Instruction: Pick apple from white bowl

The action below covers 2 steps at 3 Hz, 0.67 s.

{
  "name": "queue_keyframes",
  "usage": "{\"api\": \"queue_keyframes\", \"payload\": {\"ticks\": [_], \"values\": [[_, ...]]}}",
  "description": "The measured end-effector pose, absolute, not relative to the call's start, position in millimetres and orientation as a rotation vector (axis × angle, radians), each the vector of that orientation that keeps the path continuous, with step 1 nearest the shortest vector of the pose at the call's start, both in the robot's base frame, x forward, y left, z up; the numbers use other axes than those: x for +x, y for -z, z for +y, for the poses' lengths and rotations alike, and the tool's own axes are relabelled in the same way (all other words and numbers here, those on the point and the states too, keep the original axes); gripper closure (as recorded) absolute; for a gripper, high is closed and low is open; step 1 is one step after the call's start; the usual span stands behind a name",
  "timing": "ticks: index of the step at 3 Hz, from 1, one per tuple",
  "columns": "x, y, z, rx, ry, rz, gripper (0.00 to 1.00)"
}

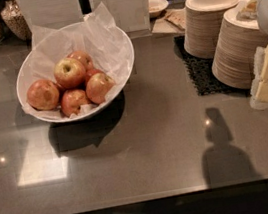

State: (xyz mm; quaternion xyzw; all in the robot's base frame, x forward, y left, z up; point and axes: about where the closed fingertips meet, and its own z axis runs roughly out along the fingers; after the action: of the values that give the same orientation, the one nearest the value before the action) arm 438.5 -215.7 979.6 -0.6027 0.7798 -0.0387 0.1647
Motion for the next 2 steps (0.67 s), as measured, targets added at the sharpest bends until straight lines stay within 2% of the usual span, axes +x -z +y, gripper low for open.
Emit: {"api": "queue_keyframes", "payload": {"ticks": [1, 2], "values": [[439, -980, -216, -1.718, 0.11, 2.222, 0.0], [467, -980, -203, -1.768, 0.14, 2.147, 0.0]]}}
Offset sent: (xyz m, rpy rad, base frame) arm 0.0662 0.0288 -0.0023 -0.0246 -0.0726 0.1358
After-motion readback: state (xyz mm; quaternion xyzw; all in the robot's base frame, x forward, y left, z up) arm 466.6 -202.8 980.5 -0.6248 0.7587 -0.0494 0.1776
